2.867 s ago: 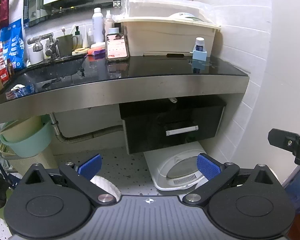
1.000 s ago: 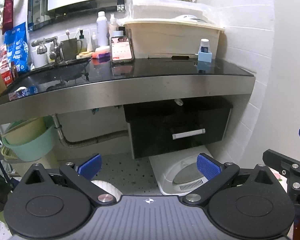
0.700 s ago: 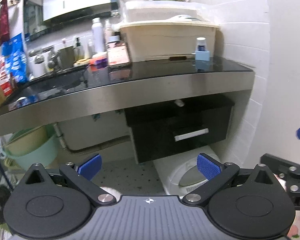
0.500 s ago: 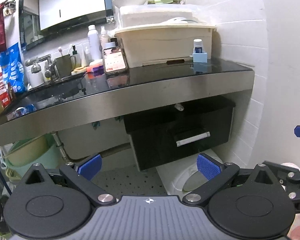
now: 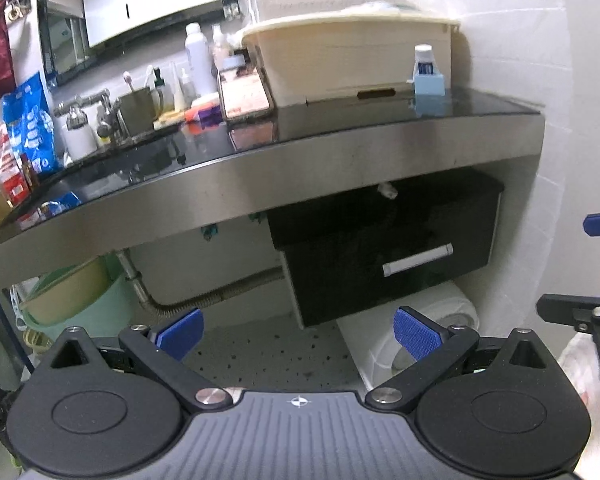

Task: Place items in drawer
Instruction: 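Lower the right tool toward the silver handle of the black drawer, then close the right gripper around the silver drawer handle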

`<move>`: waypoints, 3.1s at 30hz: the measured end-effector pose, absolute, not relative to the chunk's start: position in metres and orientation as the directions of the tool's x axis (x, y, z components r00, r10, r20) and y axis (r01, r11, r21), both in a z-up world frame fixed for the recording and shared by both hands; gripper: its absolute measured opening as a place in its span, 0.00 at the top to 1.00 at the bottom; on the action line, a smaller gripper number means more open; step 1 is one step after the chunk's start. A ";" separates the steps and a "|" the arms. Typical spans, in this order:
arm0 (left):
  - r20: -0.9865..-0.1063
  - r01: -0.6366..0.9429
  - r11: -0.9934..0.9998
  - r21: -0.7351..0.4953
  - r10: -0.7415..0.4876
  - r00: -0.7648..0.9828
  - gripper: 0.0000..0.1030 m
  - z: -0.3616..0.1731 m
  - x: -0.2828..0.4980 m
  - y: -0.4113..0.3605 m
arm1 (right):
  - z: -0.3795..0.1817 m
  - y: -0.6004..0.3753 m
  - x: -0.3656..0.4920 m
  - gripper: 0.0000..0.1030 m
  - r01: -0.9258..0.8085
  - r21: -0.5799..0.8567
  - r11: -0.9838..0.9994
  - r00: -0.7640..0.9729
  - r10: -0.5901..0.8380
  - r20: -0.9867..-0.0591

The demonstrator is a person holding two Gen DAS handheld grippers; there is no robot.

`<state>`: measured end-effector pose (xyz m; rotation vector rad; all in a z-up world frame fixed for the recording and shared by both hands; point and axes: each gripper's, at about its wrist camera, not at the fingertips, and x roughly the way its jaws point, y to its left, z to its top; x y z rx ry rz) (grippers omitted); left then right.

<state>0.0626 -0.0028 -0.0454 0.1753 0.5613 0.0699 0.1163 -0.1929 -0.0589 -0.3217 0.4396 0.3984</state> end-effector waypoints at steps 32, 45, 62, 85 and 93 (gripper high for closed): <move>-0.516 0.276 0.954 0.116 -0.179 0.838 0.00 0.146 0.099 -0.098 | -0.105 -0.157 0.219 0.00 -0.576 -0.220 0.787 0.662 0.291 -0.691; -0.538 0.182 0.972 0.151 -0.074 0.840 0.05 0.127 0.121 -0.092 | -0.119 -0.138 0.234 0.00 -0.610 -0.201 0.766 0.629 0.313 -0.712; -0.520 0.203 0.969 0.142 -0.101 0.848 0.04 0.083 0.116 -0.076 | -0.122 -0.124 0.287 0.00 -0.648 -0.414 0.640 0.692 0.267 -0.671; -0.536 0.122 0.991 0.052 -0.075 0.841 0.04 -0.002 0.111 -0.035 | -0.228 -0.098 0.377 0.00 -0.757 -0.653 -0.012 0.652 0.053 -0.757; -0.527 0.101 0.994 0.038 -0.065 0.847 0.02 -0.015 0.105 -0.022 | -0.248 -0.092 0.396 0.00 -0.788 -0.614 -0.057 0.613 0.023 -0.789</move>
